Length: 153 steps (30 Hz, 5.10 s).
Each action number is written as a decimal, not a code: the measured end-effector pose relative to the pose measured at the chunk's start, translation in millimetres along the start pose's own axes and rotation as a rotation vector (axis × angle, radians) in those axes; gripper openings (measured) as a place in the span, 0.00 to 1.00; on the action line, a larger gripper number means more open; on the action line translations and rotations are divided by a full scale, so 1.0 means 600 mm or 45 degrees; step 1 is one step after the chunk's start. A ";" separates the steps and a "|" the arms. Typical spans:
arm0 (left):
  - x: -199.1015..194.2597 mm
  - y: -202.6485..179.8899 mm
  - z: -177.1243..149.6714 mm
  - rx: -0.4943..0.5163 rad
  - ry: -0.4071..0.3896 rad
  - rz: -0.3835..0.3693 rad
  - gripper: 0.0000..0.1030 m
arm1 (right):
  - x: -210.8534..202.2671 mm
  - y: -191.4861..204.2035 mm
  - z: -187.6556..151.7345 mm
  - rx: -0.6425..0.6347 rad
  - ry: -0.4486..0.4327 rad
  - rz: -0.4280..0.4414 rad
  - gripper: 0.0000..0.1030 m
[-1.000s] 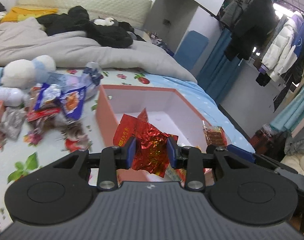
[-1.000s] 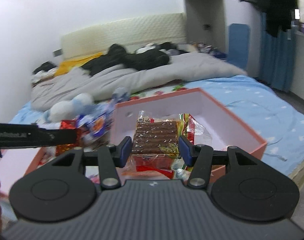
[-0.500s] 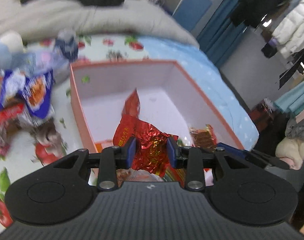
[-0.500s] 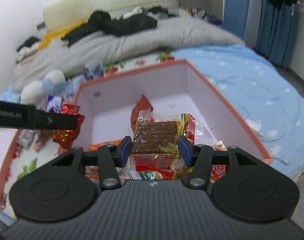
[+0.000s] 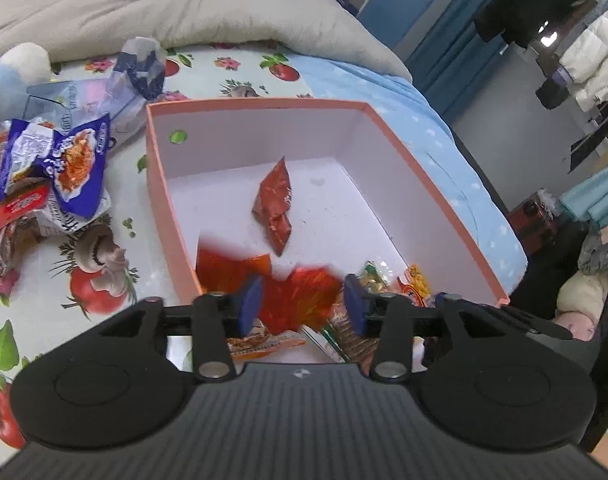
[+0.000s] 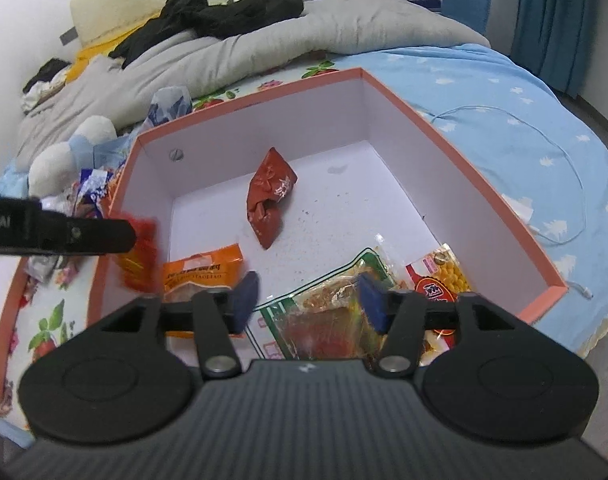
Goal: Organize snacks
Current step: 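Open both tools to drop the two packets into the deep pink box, then withdraw both open tools from the box, then move both open tools down toward the snack pile, then grasp the clear candy bag with the left tool while the right tool grasps a meat-strip pack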
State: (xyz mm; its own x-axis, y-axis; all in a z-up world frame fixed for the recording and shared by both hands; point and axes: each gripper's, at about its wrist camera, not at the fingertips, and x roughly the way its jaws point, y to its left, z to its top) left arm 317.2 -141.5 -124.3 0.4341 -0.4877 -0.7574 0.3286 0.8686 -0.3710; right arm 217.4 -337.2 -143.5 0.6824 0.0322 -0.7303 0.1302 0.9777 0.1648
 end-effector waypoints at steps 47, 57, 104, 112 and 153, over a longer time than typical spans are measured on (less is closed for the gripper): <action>-0.304 0.067 -0.309 0.000 -0.480 0.263 0.53 | -0.224 0.171 -0.208 -0.186 -0.429 0.328 0.69; -0.315 0.117 -0.353 -0.085 -0.445 0.323 0.53 | -0.223 0.208 -0.235 -0.225 -0.390 0.370 0.69; -0.019 0.488 -0.083 0.249 -0.199 0.690 0.78 | 0.270 0.408 -0.049 0.253 0.035 0.568 0.68; 0.018 0.506 -0.083 0.332 -0.167 0.748 0.66 | 0.312 0.445 -0.040 0.163 0.079 0.548 0.57; -0.157 0.348 -0.254 -0.214 -0.263 0.545 0.42 | 0.060 0.322 -0.145 -0.149 0.054 0.440 0.15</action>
State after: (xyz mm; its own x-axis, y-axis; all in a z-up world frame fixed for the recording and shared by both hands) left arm 217.3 99.0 -212.1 0.6631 -0.0772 -0.7445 -0.0475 0.9883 -0.1447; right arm 204.6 -129.4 -195.6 0.6410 0.3709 -0.6720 -0.1877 0.9247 0.3313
